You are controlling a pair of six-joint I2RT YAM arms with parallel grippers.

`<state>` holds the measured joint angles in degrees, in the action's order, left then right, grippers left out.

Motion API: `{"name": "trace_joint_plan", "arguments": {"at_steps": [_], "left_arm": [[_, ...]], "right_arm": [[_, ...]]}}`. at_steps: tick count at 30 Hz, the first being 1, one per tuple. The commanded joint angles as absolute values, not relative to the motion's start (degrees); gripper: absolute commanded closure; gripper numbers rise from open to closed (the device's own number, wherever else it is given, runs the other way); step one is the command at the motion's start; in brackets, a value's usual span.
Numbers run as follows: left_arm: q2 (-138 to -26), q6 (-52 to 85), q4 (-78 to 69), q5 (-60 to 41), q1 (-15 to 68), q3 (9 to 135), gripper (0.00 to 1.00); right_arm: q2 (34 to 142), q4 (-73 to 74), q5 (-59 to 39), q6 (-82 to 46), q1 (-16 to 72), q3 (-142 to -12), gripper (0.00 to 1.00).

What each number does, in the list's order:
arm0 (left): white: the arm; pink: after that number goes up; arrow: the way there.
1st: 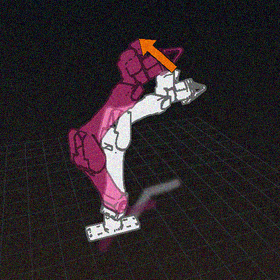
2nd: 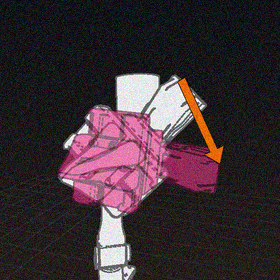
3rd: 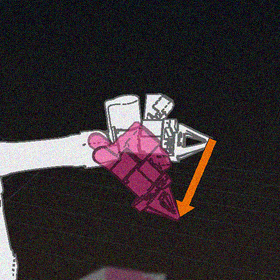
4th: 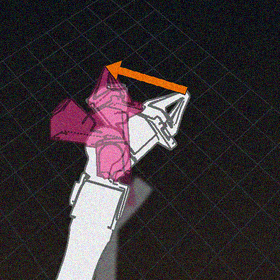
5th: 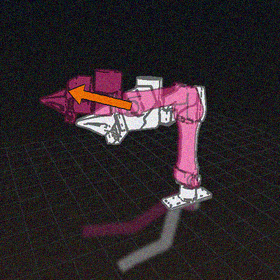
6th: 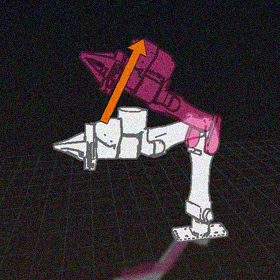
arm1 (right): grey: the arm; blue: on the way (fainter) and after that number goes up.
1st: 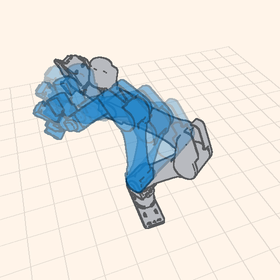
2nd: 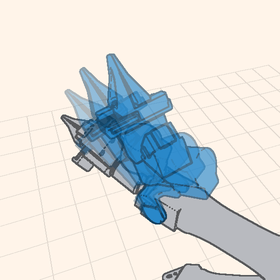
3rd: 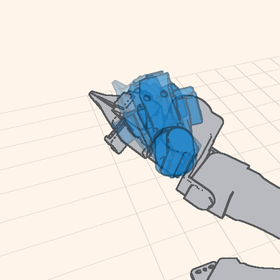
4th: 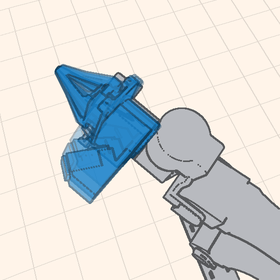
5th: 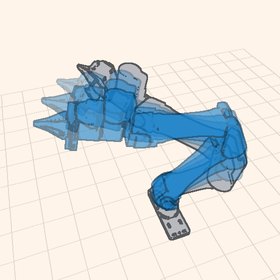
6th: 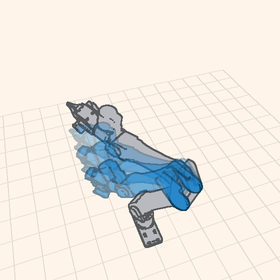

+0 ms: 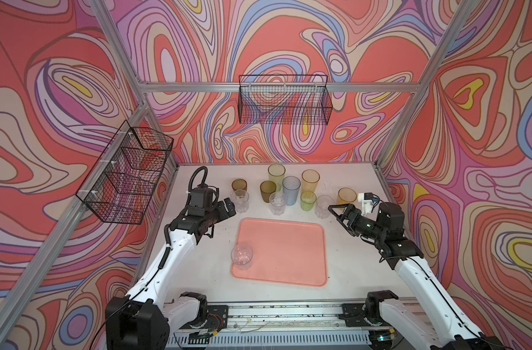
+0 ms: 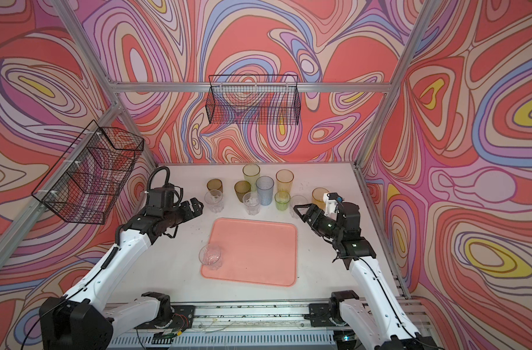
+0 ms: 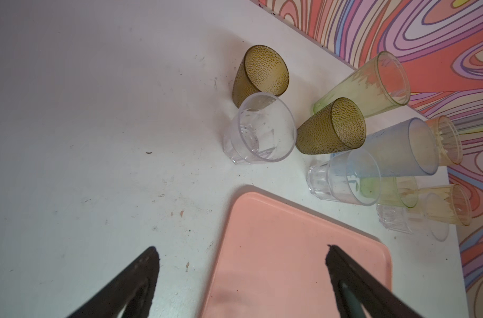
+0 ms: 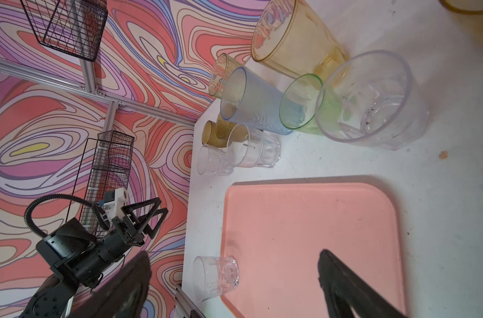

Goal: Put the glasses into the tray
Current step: 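Open the left gripper and move it back toward the glass cluster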

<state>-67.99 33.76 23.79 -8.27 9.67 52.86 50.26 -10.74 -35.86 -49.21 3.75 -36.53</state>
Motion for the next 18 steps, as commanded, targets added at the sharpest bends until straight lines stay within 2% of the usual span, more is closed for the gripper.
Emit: {"name": "trace_joint_plan", "arguments": {"at_steps": [1, 10, 18], "left_arm": [[-70.9, 36.5, 19.1, -13.5, 9.3, 54.4, 0.12], [-76.9, 36.3, 17.5, -13.8, 9.0, 57.2, 0.33], [-79.5, 35.0, 18.8, -9.8, 8.1, 60.0, 0.43]], "right_arm": [[49.9, -7.0, -37.3, -51.4, 4.0, -35.9, 0.02], [48.4, -8.2, -36.7, -50.9, 3.9, -35.4, 0.02], [48.1, -8.8, -37.8, -50.9, 4.0, -35.2, 0.02]]}}
